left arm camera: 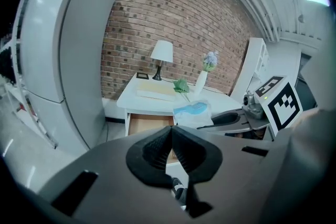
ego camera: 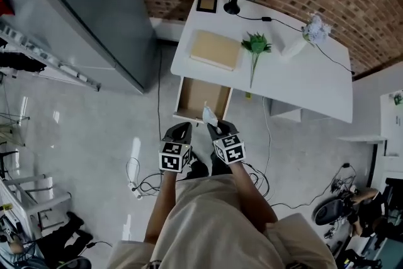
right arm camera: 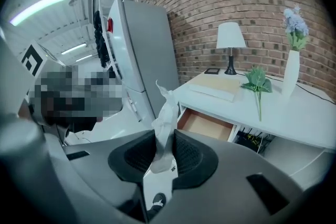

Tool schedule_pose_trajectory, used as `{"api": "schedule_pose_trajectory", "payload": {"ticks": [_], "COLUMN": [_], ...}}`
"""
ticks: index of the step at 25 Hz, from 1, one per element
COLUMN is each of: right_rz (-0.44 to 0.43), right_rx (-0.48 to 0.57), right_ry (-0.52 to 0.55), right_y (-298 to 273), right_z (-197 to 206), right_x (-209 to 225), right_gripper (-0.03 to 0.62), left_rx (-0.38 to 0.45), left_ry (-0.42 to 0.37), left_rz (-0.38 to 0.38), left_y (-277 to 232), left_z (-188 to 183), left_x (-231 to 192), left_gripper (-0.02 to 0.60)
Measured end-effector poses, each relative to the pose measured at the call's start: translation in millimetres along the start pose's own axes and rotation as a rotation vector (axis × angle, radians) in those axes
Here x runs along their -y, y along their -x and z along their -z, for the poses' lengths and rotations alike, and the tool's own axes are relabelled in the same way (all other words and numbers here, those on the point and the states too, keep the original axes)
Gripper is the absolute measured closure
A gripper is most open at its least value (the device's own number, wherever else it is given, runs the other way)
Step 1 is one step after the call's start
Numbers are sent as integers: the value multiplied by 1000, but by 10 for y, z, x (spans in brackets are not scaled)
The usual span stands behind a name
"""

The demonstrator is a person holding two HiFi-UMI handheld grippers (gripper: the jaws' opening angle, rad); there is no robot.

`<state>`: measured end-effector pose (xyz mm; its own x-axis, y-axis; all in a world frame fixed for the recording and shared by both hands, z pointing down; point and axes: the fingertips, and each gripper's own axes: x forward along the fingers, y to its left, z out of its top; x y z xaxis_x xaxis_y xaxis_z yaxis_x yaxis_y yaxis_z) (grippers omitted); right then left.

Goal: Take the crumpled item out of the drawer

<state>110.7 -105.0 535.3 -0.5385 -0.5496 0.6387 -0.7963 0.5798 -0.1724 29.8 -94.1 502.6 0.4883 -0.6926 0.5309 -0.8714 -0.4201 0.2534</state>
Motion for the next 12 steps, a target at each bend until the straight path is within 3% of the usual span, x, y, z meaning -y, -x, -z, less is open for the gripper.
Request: {"api": "schedule_pose_trajectory", "payload": {"ticks": [12], "right_rz": [-22], "right_rx": [22], "right_ry": [-21], "right_y": [125], "right_z": [51], "right_x": [-83], "right_gripper": [488], "left_rx": [10], "left_ry": [-14], "left_rz": [-20], "left_y": [122], "left_z": [-28], "left_x": [-7], "left_gripper": [566]}}
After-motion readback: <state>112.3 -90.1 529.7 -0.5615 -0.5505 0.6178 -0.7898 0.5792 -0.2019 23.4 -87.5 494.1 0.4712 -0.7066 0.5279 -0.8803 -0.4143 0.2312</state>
